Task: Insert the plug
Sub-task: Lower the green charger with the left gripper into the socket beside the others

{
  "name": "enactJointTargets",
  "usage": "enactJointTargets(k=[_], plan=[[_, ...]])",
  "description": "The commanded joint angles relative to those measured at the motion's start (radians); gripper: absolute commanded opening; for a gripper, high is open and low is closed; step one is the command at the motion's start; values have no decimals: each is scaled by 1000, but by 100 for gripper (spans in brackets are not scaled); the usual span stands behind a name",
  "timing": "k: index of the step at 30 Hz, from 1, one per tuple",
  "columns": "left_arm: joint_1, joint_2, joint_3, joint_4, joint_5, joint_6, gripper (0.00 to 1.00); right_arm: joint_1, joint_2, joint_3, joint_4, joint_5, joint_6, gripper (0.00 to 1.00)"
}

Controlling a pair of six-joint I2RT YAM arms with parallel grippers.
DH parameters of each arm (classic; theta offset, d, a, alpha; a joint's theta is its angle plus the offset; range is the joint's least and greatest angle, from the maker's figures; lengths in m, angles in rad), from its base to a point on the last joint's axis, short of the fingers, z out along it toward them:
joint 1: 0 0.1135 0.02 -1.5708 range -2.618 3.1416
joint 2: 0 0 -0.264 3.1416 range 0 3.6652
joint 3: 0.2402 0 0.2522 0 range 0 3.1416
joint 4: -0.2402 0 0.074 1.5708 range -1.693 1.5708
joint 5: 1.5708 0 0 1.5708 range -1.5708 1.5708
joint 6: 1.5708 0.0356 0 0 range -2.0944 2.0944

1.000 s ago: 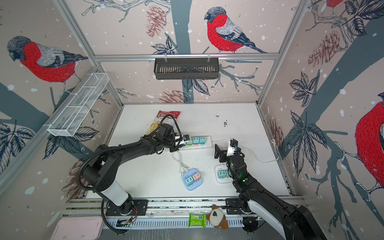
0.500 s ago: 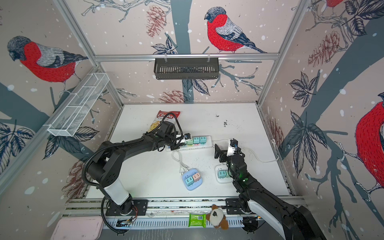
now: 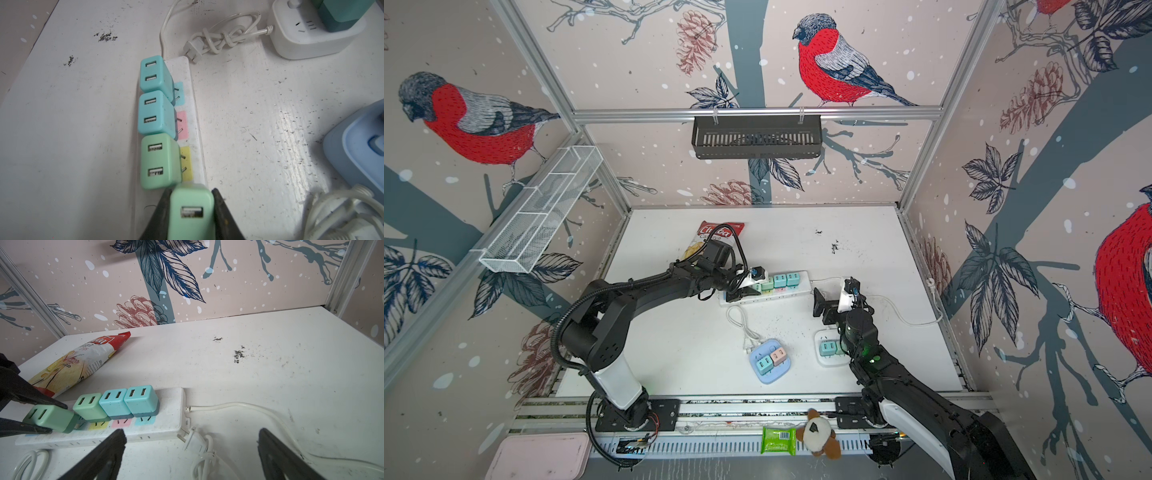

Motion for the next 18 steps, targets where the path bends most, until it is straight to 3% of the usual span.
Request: enactJointTargets(k=[1, 5, 18], plan=[[5, -8, 9, 22, 19, -13, 0, -1, -2, 5, 32, -10, -7, 100], [7, -3, 8, 35, -35, -29, 0, -3, -2, 5, 31, -12, -6, 100], [8, 58, 35, 12, -57, -20, 0, -3, 0, 4, 31, -16, -6, 100]])
